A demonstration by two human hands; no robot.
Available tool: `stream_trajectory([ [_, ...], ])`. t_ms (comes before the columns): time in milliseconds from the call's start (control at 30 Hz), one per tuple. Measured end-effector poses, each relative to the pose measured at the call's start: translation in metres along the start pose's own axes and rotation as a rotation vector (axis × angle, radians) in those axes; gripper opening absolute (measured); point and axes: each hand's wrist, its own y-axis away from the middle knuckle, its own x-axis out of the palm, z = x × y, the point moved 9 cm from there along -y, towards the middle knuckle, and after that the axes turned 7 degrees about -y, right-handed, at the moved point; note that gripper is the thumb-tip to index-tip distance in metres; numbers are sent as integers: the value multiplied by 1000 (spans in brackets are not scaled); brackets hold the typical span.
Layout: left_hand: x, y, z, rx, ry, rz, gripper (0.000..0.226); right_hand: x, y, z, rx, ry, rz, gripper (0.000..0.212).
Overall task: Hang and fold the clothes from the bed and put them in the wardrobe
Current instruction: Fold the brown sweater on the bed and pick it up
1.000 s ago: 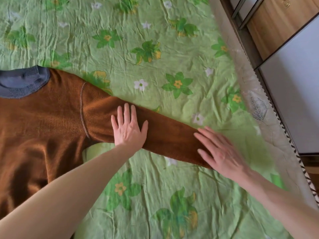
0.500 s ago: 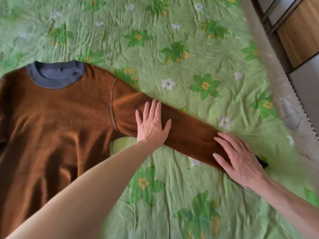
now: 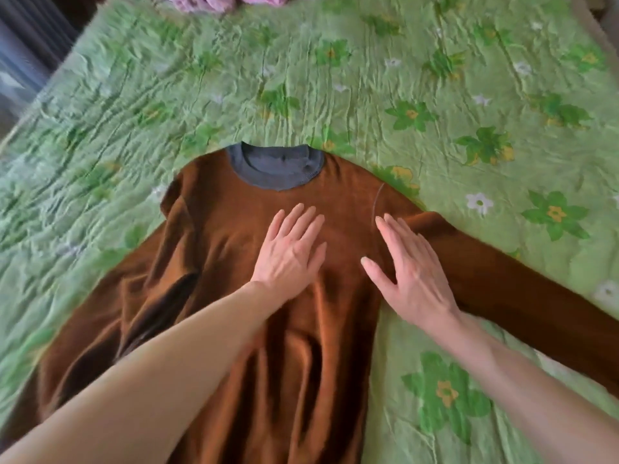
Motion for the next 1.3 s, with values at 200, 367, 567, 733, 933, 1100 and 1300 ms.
stream_trajectory([
  [200,-9,56,165,-123,-76,49,57,89,-67,109,-85,-39,30,70],
  [367,-6,104,275,-366,-74,129,61,162,-111,183,-149,-26,134,67],
  [567,11,153,344,-474,-83,271,63,226,-150,242,-222,60,240,67],
  [733,13,177,367,-568,18,405,56,261,-175,275,-300,183,278,67],
  [933,17,229,367,-630,424,831,55,266,-174,272,-192,250,278,78],
  [1100,12,282,390,-709,578,881,49,272,-182,316,-571,460,358,65],
  [1300,-37,310,445,-888,638,668,47,289,-204,359,-660,413,607,54],
])
